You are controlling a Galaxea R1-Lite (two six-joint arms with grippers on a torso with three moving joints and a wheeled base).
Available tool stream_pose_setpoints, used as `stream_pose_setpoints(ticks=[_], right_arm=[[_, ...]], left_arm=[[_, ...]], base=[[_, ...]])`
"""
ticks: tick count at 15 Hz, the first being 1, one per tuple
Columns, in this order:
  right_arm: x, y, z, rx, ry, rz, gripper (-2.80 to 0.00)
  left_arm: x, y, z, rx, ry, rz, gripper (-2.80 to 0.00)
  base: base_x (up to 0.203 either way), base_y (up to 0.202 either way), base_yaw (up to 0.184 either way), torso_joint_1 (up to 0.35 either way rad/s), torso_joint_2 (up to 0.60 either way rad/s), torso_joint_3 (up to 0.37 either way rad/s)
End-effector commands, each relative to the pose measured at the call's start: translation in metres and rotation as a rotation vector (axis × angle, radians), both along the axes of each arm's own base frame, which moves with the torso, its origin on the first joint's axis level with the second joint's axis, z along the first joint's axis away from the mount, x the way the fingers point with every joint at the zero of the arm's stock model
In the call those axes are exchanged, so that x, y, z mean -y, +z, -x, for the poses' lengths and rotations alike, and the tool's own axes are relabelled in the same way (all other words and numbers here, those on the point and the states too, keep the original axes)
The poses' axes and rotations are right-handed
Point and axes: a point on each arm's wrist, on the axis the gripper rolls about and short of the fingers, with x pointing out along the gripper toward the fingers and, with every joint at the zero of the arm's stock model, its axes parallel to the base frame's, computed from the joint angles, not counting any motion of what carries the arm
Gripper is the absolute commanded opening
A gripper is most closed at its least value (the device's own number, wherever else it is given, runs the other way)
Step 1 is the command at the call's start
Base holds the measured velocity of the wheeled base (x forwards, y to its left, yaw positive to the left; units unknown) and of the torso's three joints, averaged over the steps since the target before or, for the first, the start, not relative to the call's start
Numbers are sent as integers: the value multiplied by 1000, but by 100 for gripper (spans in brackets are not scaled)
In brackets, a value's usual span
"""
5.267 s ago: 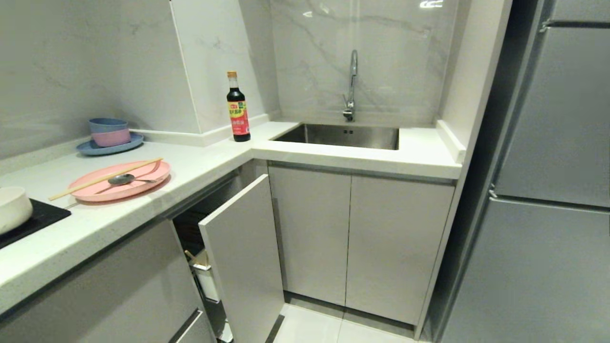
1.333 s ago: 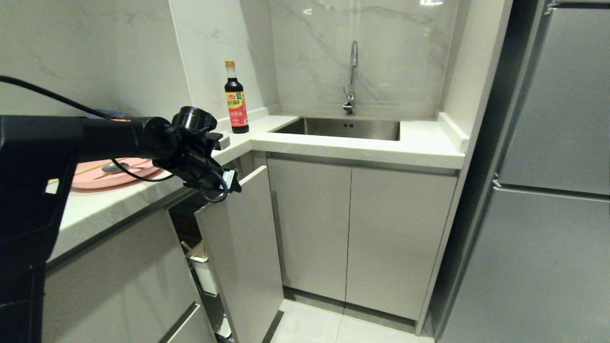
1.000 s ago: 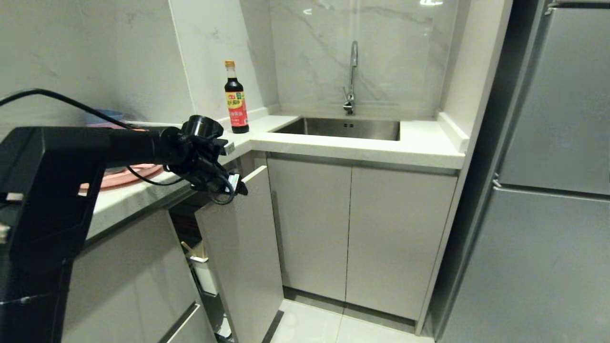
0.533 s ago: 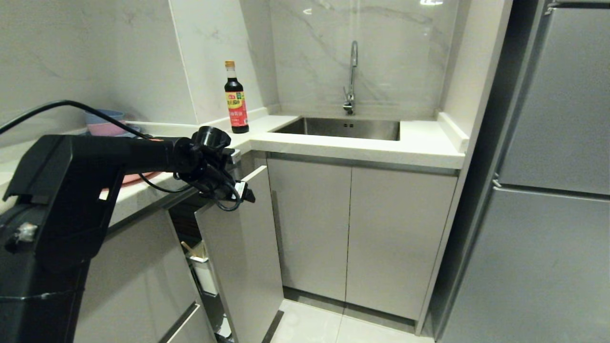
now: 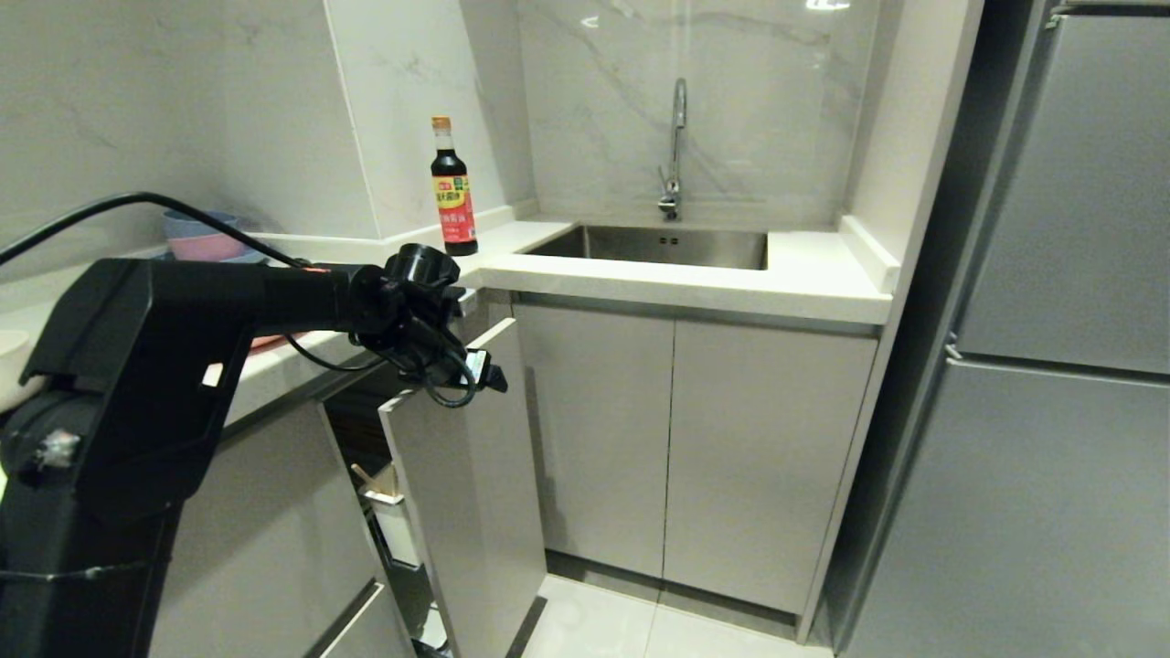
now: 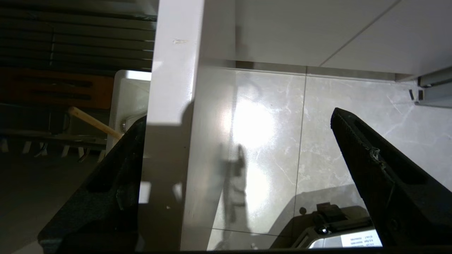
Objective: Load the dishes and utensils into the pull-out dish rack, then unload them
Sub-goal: Open the cupboard
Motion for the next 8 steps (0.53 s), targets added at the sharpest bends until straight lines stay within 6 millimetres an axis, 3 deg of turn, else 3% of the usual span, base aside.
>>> stream_pose_setpoints(ticks=[1,8], right_arm=[[0,0,0,0,1,0,-280],[0,0,0,0,1,0,-280]], left_arm=[[8,2,3,1,-19,2,0],[46,8,20,-6,-68,31,0]], base=[[0,0,0,0,0,0],[0,0,0,0,0,0]])
